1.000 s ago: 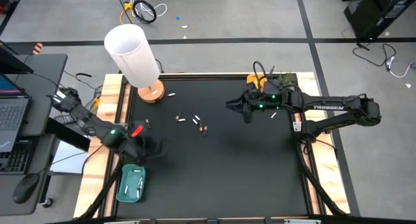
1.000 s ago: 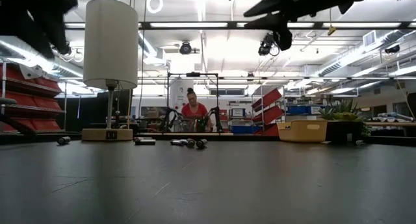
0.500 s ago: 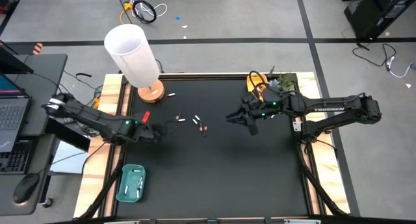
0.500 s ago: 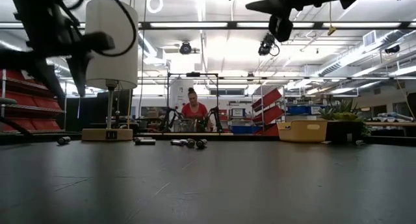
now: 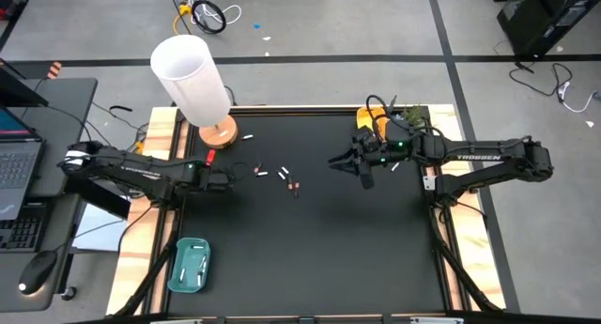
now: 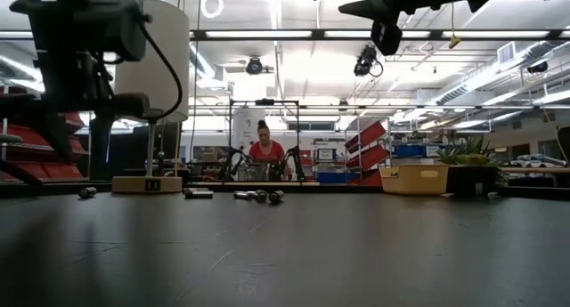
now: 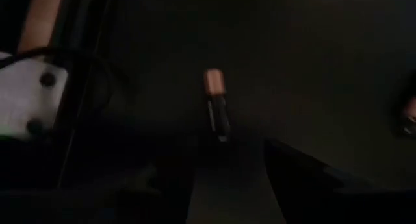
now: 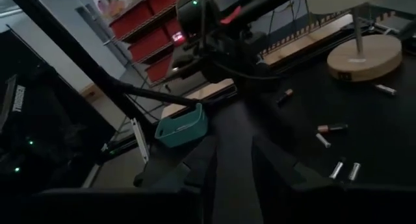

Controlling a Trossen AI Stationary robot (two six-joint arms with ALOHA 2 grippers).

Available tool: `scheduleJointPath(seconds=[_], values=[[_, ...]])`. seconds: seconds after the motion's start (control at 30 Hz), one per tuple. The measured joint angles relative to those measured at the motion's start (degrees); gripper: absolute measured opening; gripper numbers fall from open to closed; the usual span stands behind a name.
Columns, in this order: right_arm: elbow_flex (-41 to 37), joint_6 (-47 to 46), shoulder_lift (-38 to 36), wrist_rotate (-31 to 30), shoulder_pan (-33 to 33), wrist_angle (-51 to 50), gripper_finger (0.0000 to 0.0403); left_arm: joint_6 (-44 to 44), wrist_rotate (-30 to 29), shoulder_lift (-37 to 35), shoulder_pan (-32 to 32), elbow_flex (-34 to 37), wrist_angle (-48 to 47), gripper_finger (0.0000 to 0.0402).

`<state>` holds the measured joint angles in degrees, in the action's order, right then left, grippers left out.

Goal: Sort batteries
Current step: Put the black battery into the yellow bin

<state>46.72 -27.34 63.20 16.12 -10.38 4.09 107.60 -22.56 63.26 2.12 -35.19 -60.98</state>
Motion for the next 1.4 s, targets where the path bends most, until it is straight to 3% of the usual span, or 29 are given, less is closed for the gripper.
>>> scheduleJointPath(seconds=[0.33, 0.9, 1.03, 1.2, 1.4], values=[[0.00, -0.16, 0.00, -1.24, -2.82, 0.12, 0.0084, -5.27, -0.41, 0.00, -7.61, 6.51, 9.65, 0.0196], [0.00, -1.63, 0.00, 0.01, -4.40, -1.59, 0.0084, -7.25, -1.20, -0.04, -10.75, 12.88, 17.57, 0.0189], [0.00, -1.61, 0.00, 0.07, -4.45, -1.61, 0.0084, -12.27, -1.22, 0.00, -10.75, 12.96, 17.48, 0.0152], [0.00, -1.59, 0.00, 0.07, -4.45, -1.61, 0.0084, -14.61, -0.76, 0.00, -10.77, 12.96, 17.70, 0.0051], [0.00, -1.36, 0.01, 0.09, -4.45, -1.63, 0.0084, -15.85, -0.13, 0.00, -10.81, 13.01, 19.52, 0.0052]])
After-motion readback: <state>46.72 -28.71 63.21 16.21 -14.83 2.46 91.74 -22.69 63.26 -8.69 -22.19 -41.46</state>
